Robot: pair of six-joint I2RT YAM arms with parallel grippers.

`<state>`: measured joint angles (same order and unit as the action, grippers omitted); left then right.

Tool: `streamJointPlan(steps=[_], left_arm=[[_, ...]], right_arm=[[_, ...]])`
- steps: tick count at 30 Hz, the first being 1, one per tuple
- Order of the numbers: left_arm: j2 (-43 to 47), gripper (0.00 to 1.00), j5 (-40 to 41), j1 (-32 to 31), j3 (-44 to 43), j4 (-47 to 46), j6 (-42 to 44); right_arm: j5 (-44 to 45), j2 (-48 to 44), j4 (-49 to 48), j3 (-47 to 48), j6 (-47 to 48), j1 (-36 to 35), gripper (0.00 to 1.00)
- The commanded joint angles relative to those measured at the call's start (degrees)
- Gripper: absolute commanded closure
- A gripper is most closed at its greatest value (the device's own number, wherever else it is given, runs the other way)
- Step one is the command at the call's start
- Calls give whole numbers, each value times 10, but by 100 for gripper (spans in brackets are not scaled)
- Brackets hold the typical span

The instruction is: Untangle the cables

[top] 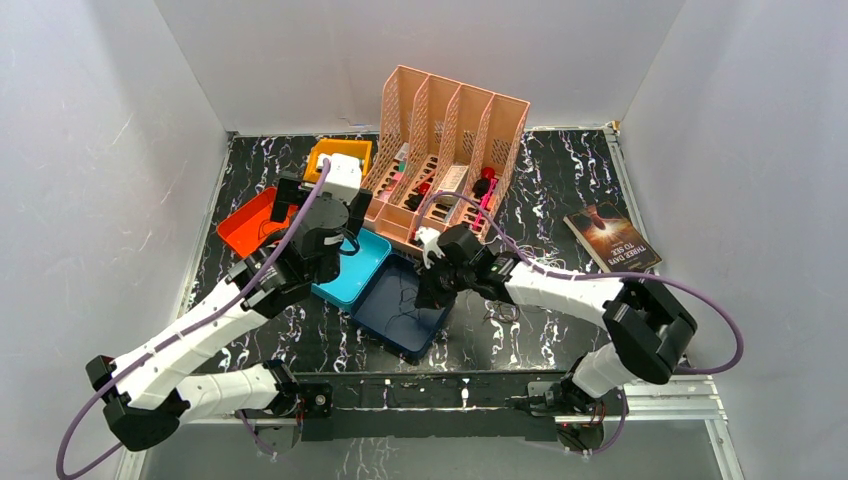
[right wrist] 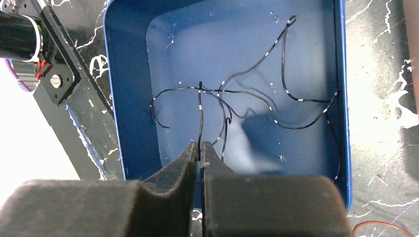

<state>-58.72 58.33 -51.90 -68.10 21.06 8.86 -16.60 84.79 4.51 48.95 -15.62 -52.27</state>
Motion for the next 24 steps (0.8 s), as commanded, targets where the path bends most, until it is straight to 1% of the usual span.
streamJointPlan(steps=[1, 4, 7, 8, 10, 13, 17, 21, 23, 24], left_arm=[[-3, 2, -11, 2, -25, 10, -17], [-6, 2, -18, 2, -26, 11, -21], [-12, 2, -24, 2, -26, 12, -24], [-13, 2, -28, 2, -25, 13, -25], [-14, 2, -44, 2, -28, 16, -32], [-14, 2, -79, 2, -28, 21, -49], [-15, 2, -116, 2, -18, 31, -85], [-26, 2, -205, 2, -4, 49, -141], [-39, 2, -247, 2, 6, 53, -173], [-47, 2, -265, 2, 11, 56, -190]], right_arm=[[12, -53, -7, 38, 11, -8, 70], [36, -85, 8, 47, 14, -8, 59], [67, -112, 31, 54, 19, -8, 52], [82, -119, 37, 55, 21, -8, 48], [124, -135, 47, 53, 22, -8, 45], [203, -154, 58, 46, 1, -8, 44], [269, -163, 78, 35, -27, -8, 46], [340, -183, 89, 16, -74, -8, 47], [389, -199, 90, 4, -101, -8, 41], [415, -207, 88, -7, -113, -8, 39]])
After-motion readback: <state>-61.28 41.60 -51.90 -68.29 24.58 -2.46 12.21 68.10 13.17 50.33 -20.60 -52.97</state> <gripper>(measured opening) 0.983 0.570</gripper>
